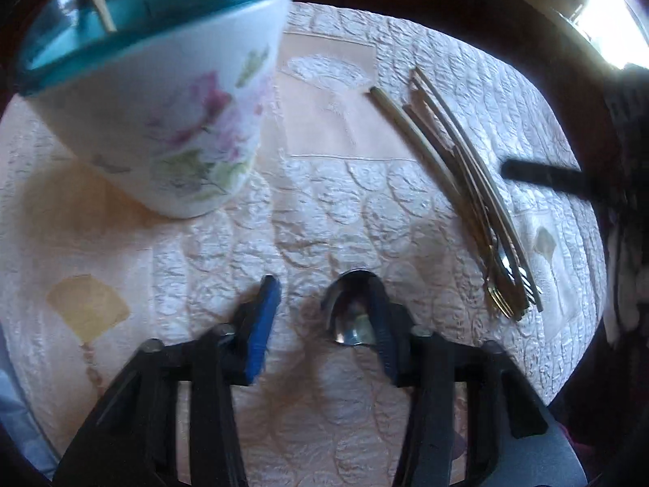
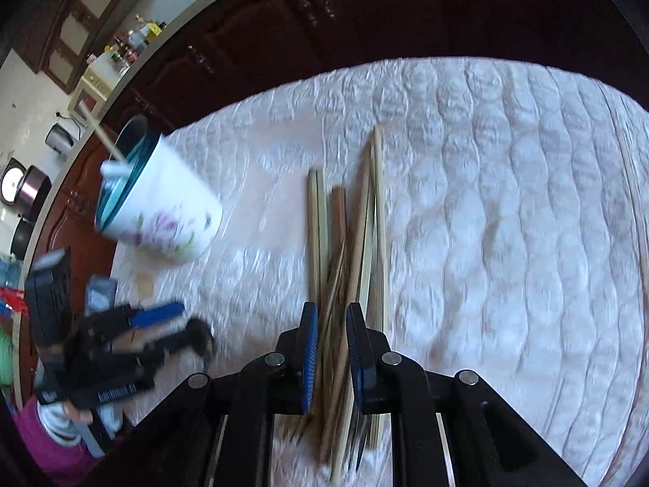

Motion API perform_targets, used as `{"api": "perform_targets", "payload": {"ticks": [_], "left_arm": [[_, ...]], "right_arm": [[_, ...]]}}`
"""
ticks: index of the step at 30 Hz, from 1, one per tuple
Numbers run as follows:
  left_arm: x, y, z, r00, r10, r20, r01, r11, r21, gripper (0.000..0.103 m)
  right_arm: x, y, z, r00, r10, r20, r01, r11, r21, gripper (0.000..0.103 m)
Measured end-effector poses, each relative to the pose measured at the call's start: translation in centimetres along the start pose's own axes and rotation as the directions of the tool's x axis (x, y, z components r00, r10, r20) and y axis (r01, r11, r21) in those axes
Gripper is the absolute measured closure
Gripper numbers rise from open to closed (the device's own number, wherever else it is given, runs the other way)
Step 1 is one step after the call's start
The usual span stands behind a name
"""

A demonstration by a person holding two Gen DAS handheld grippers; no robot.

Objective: Organize utensils
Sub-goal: 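Grasp the metal spoon with the left tool while the right tool opens, then grasp a metal fork with the right tool while the left tool holds the spoon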

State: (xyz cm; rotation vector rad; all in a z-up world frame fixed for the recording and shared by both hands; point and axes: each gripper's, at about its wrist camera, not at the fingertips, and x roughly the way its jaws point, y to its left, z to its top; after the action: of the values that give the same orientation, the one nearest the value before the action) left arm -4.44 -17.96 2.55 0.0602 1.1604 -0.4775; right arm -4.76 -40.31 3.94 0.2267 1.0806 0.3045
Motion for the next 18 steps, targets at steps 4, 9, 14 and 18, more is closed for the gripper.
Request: {"api": "perform_targets", "payload": {"ticks": [4,9,14,18], "left_arm": [[0.4,-0.6,0.2,1.0,0.003,-0.005,-0.003,1.0,0.03,0.089],[0.1,-0.4,0.3,1.0,-0.012,0.009,0.012,0.999,0.035,0.094],[-0.1,0.4,0.5,0.999,-0.032,0.011,0.032,0.999,0.01,0.096],[-0.1,0.3,0.5,0.999,-0.031,0.012,0.031,0.999,0.011,0.097]], "right_arm": [[1.7,1.3,3.3,1.0,0.001,0.006,-0.001,1.0,-0.028,0.09],[2.4,1.6,4.2,1.0,-0.023,-0.018,0.023,0.999,-0.038,0.09],[3.4,1.0,3.4,0.994,-0.07,-0.079,0.066,0.996,-0.052,0.09],[3.4,1.3,3.7,0.99,-0.103,-0.094,0.097,0.993,-0.073,0.09]]}}
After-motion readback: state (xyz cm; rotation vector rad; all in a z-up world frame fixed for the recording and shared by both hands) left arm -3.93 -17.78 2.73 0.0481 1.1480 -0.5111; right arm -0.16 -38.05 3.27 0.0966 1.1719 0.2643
